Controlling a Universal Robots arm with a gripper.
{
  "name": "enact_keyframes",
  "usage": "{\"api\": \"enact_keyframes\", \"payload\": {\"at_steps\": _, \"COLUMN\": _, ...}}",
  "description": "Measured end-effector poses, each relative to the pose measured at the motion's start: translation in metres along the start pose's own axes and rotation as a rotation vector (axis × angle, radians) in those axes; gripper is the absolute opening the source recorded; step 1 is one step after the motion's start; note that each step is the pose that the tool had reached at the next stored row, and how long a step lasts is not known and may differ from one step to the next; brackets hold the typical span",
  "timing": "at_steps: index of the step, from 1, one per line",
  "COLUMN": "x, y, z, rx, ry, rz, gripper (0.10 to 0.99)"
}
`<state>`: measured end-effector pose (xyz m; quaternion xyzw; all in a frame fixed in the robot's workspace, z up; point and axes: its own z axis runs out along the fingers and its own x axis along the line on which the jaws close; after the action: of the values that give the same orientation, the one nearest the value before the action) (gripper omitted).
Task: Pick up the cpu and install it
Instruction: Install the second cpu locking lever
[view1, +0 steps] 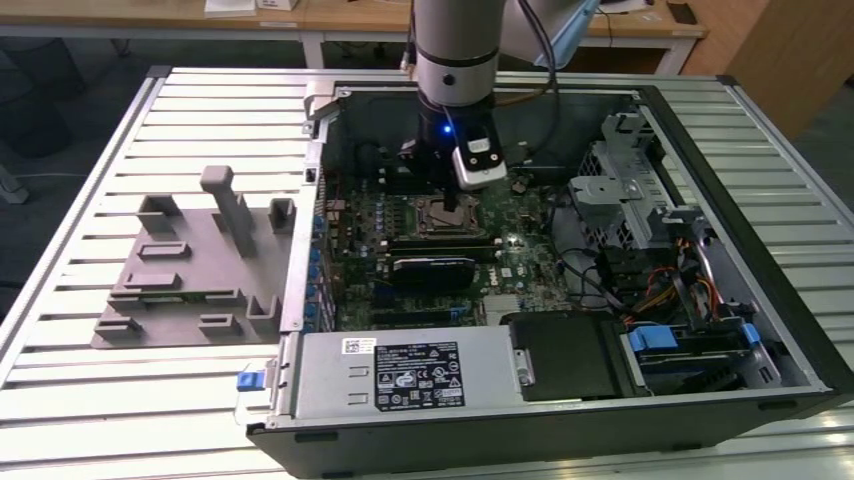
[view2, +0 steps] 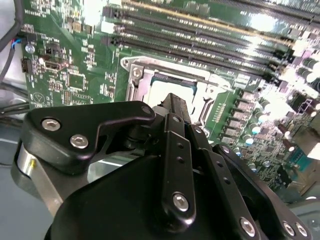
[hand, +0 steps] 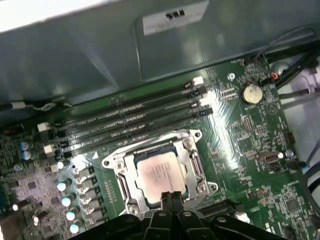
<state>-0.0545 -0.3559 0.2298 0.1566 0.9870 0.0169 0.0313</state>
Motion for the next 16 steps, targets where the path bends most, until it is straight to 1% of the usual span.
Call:
{"api": "enact_keyframes", "payload": {"at_steps": 5, "x": -0.0029, "y": -0.0088, "z": -0.0002, "rx": 0.0, "ry": 0.0, "rz": 0.0, "gripper": 0.106}}
{"api": "enact_keyframes", "payload": {"at_steps": 16, "x": -0.0079, "y": -0.0239, "z": -0.0006, "rx": 0.0, "ry": 0.0, "rz": 0.0, "gripper": 0.106}}
